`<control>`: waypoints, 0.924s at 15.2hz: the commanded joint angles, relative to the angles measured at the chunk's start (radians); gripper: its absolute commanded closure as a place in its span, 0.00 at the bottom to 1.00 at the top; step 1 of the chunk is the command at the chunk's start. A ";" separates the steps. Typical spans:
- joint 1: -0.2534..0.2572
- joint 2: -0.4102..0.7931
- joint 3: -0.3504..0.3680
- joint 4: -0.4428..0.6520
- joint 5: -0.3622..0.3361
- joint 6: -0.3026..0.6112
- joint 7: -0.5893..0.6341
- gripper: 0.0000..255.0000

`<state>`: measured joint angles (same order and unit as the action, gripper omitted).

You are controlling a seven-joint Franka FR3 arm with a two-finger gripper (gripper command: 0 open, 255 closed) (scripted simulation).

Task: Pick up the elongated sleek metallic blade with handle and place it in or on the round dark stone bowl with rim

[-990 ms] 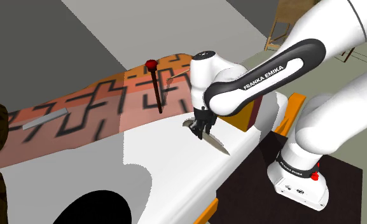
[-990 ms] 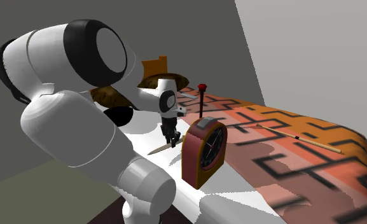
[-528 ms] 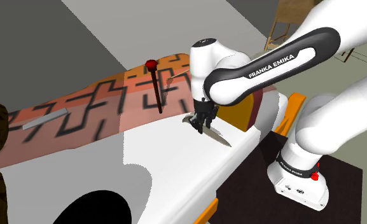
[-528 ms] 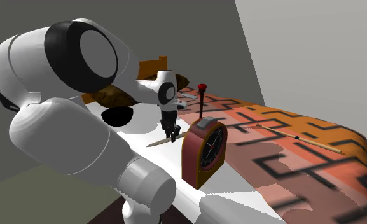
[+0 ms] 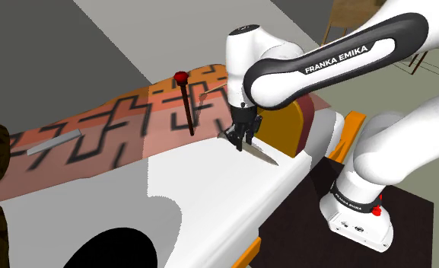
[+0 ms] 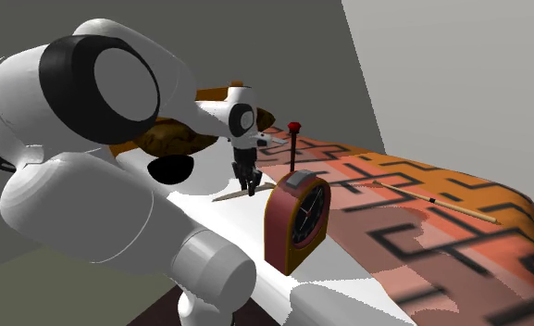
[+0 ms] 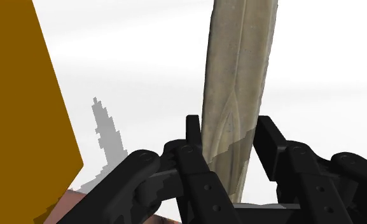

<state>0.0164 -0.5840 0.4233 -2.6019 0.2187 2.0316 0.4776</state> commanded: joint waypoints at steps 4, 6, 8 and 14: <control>0.000 -0.032 -0.020 0.047 -0.008 -0.079 -0.005 1.00; -0.001 -0.039 -0.026 0.069 -0.011 -0.108 -0.006 1.00; -0.003 -0.045 -0.031 0.091 -0.015 -0.137 -0.007 1.00; 0.016 0.023 0.054 0.182 0.008 -0.149 0.096 1.00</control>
<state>0.0286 -0.5822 0.4542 -2.4423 0.2214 1.8807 0.5458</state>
